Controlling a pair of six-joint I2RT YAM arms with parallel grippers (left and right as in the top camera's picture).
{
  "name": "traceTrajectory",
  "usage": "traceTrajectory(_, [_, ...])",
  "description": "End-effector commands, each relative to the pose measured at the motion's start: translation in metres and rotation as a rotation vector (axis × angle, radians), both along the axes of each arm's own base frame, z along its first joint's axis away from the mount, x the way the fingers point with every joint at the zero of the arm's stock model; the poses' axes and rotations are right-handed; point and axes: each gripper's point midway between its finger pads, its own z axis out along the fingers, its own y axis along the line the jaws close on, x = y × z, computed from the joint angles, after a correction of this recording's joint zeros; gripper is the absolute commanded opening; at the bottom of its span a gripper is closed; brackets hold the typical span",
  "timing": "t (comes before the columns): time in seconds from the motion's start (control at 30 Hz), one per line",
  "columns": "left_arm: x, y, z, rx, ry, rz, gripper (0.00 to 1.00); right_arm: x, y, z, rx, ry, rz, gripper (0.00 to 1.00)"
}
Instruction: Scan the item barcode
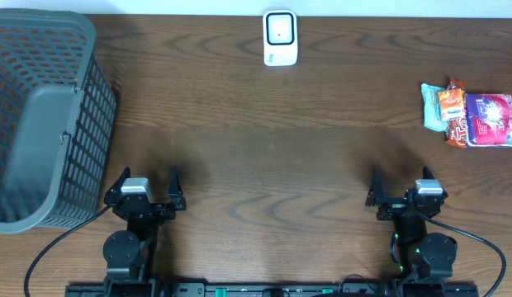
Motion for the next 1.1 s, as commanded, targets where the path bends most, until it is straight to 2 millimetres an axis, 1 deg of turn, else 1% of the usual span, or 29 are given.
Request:
traceTrajectory(0.0, [-0.0014, 0.0026, -0.0143, 0.023, 0.050, 0.010, 0.98, -0.0003, -0.0013, -0.0004, 0.007, 0.000, -0.005, 0.99])
traceTrajectory(1.07, [-0.0014, 0.0026, -0.0143, 0.023, 0.050, 0.010, 0.98, -0.0003, -0.0013, -0.0004, 0.007, 0.000, -0.005, 0.99])
